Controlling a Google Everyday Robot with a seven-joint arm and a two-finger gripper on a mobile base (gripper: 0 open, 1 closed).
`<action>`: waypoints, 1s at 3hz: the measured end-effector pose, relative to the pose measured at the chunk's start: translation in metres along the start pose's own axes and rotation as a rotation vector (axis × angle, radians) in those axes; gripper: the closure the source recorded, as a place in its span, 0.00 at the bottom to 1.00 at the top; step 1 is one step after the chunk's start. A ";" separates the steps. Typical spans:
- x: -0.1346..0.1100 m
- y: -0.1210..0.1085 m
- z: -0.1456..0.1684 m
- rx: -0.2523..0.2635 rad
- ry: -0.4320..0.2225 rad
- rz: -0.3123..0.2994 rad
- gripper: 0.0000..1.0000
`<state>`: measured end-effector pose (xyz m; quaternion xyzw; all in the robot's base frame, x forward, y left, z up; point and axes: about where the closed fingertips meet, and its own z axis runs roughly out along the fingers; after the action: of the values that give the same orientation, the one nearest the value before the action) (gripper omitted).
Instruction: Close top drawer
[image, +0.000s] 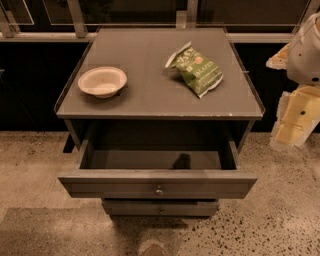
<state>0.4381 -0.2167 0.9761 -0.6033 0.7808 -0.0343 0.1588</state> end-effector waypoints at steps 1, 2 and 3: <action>0.000 0.000 0.000 0.000 0.000 0.000 0.00; 0.006 0.003 0.007 0.013 -0.027 0.019 0.00; 0.027 0.014 0.027 -0.001 -0.066 0.099 0.00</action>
Offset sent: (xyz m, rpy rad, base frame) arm -0.0055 -0.0138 -0.0275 0.0764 -0.0253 -0.0381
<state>0.4268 -0.2346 0.9411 -0.5650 0.8039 -0.0063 0.1857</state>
